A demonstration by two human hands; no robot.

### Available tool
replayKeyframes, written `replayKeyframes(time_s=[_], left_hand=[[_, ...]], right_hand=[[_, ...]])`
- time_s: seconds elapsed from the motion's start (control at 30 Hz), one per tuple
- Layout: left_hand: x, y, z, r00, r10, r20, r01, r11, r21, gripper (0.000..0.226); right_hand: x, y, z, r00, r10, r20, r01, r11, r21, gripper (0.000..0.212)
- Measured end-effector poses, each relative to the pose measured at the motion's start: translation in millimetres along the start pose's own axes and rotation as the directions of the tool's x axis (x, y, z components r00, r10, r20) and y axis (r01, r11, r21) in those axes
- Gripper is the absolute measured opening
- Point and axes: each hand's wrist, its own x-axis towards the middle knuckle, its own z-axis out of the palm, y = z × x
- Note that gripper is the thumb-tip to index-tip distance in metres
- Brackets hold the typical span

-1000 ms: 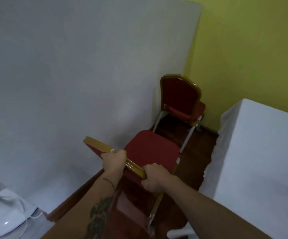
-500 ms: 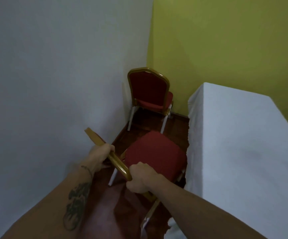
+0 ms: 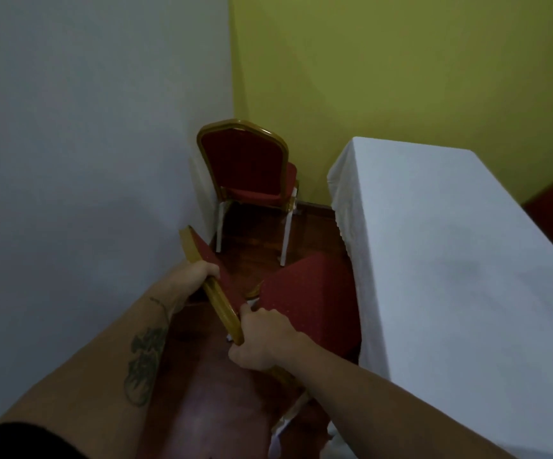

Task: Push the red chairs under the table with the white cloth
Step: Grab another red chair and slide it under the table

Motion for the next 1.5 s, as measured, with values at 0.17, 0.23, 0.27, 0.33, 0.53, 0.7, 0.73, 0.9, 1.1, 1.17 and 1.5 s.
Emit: replayKeyframes(time_s=[0.17,0.23,0.27,0.33,0.53,0.7,0.73,0.9,1.1,1.17,1.5], left_hand=[[23.6,4.3,4.7,0.996,0.053,0.066,-0.052,0.999,-0.003,0.006],[34.6,5.7,4.9,0.992,0.077,0.099,-0.073,0.996,-0.045,0.008],[39.3,6.1,5.0,0.989,0.088,0.116,-0.081,0.995,-0.061,0.01],[47.0,6.4,4.1,0.984,0.109,0.14,-0.097,0.992,-0.085,0.01],[59.8,10.7,-4.0,0.978,0.121,0.17,-0.111,0.991,-0.071,0.012],[68.6,16.1,-17.3,0.954,0.123,0.275,-0.124,0.992,-0.016,0.018],[71.6,17.2,-20.7,0.947,0.122,0.298,-0.129,0.992,0.004,0.019],[87.5,23.0,-31.5,0.918,0.112,0.38,-0.147,0.987,0.062,0.032],[100.5,28.1,-29.1,0.907,0.099,0.41,-0.136,0.989,0.061,0.046],[105.3,30.4,-29.4,0.906,0.093,0.413,-0.132,0.989,0.068,0.053],[142.3,65.2,-16.5,0.863,0.081,0.499,-0.174,0.974,0.144,0.02]], right_hand=[[7.7,-2.4,-0.7,0.993,0.108,-0.056,-0.105,0.994,0.041,0.07],[11.1,-5.8,-1.9,0.977,0.201,-0.065,-0.195,0.977,0.092,0.074],[11.7,-8.1,-0.8,0.966,0.251,-0.07,-0.24,0.962,0.131,0.07],[11.3,-13.8,4.4,0.935,0.346,-0.076,-0.32,0.917,0.239,0.058],[10.4,-38.1,9.9,0.854,0.517,-0.064,-0.442,0.785,0.434,0.049],[16.5,-60.9,5.5,0.823,0.567,-0.033,-0.494,0.743,0.452,0.047],[18.7,-65.5,6.2,0.817,0.575,-0.032,-0.502,0.738,0.451,0.047],[31.6,-83.9,10.0,0.793,0.609,-0.005,-0.548,0.718,0.429,0.045],[37.8,-89.0,7.3,0.775,0.631,-0.007,-0.575,0.711,0.405,0.051],[41.9,-88.9,8.0,0.767,0.641,-0.011,-0.583,0.705,0.402,0.054],[75.5,-73.7,-12.9,0.775,0.632,0.004,-0.573,0.699,0.428,0.062]])
